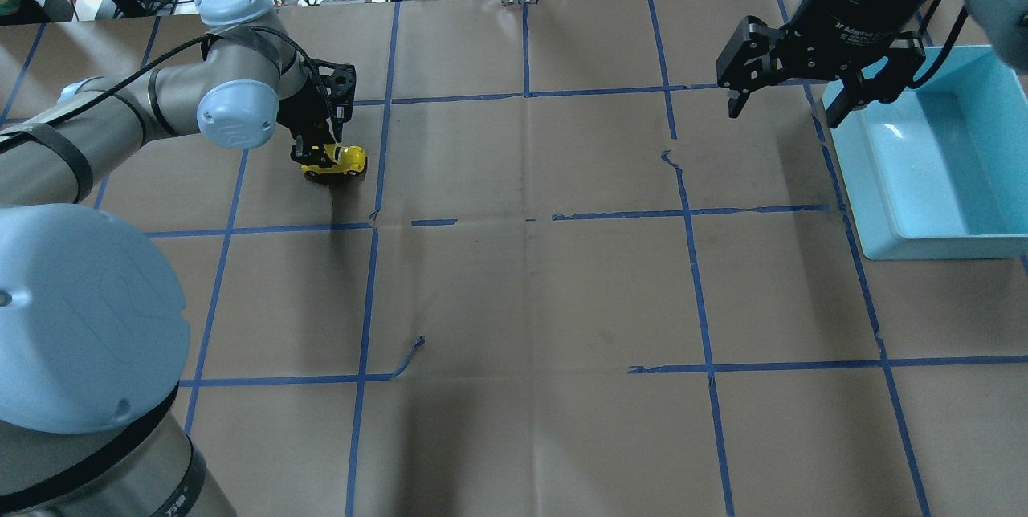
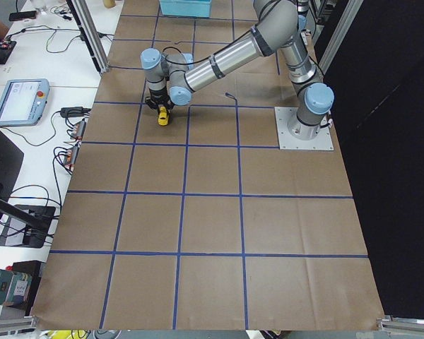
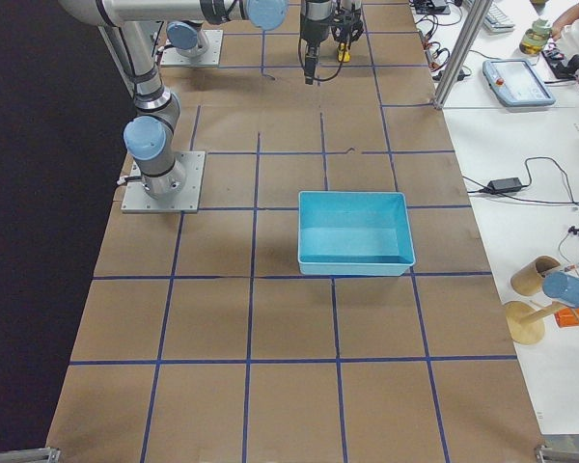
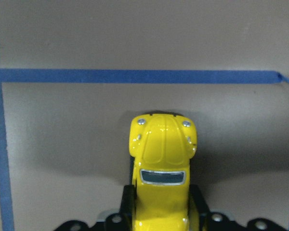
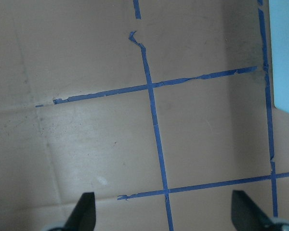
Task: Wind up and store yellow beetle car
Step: 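Press the car down and drag it backward along the table with the left gripper, then open the left gripper and lift it away, letting the car roll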
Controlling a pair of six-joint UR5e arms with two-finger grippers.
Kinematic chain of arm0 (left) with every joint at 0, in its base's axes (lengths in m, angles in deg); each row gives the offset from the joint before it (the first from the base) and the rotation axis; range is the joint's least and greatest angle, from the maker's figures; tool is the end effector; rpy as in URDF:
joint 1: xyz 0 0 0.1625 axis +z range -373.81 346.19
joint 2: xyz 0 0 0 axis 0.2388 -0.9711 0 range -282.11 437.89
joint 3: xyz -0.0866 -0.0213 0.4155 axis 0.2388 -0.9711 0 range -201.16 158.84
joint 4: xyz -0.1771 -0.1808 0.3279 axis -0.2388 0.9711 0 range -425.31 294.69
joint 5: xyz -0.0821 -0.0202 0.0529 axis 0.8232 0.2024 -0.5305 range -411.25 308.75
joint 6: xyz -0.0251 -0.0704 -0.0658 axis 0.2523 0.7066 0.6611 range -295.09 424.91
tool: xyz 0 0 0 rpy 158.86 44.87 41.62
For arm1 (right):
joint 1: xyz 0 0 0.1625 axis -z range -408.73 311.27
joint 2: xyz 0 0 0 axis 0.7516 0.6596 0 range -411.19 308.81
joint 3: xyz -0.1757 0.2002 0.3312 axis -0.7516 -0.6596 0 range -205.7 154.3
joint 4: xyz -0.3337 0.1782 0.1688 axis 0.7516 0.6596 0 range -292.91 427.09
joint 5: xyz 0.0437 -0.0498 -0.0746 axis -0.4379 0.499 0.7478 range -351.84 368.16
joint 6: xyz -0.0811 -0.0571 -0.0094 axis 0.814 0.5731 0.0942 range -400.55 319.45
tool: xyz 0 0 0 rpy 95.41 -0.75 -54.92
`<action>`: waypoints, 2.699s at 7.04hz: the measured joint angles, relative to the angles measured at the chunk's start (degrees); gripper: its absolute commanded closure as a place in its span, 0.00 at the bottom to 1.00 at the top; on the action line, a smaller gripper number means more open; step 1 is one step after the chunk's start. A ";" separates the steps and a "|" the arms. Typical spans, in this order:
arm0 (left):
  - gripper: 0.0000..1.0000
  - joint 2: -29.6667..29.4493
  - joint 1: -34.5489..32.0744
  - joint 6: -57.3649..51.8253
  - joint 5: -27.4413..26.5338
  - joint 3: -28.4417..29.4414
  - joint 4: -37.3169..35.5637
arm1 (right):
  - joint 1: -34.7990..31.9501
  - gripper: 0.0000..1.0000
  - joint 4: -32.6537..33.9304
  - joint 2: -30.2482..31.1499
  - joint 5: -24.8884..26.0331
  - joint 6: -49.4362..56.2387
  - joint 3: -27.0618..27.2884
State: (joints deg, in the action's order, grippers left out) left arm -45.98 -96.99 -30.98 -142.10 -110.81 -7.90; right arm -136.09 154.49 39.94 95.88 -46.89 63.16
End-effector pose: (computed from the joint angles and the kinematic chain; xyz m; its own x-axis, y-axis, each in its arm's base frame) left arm -0.0522 -0.6729 0.1976 -0.0163 0.9997 0.0175 0.9998 0.0161 0.0131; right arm 0.1149 -0.4885 0.5028 -0.9870 0.1562 -0.0389 0.1559 0.9877 0.0100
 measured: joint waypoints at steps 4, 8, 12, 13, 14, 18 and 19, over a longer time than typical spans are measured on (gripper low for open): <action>0.99 0.12 1.23 -0.48 0.14 0.02 0.16 | -0.08 0.00 -0.03 -0.02 -0.16 -0.09 0.03; 0.99 0.02 1.86 -1.11 0.21 -0.04 0.15 | -0.08 0.00 0.08 -0.01 -0.15 -0.08 0.00; 0.99 -0.04 2.15 -1.64 0.21 -0.08 0.23 | -0.09 0.00 0.20 -0.03 -0.18 -0.11 -0.07; 0.99 -0.04 2.37 -1.66 0.20 -0.09 0.24 | -0.10 0.00 0.20 -0.01 -0.18 -0.12 -0.08; 0.99 0.02 2.88 -1.73 0.21 -0.13 0.27 | -0.10 0.00 0.17 0.00 -0.18 -0.14 -0.08; 0.01 0.18 3.69 -2.40 0.21 -0.18 0.35 | -0.15 0.00 0.16 -0.01 -0.18 -0.16 -0.09; 0.01 0.35 3.56 -2.22 0.17 -0.19 0.46 | -0.17 0.00 0.20 -0.05 -0.18 -0.16 -0.08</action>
State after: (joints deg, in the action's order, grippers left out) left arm -45.64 -93.43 -33.19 -141.93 -111.00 -7.44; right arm -136.26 154.69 39.90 95.70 -47.06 63.07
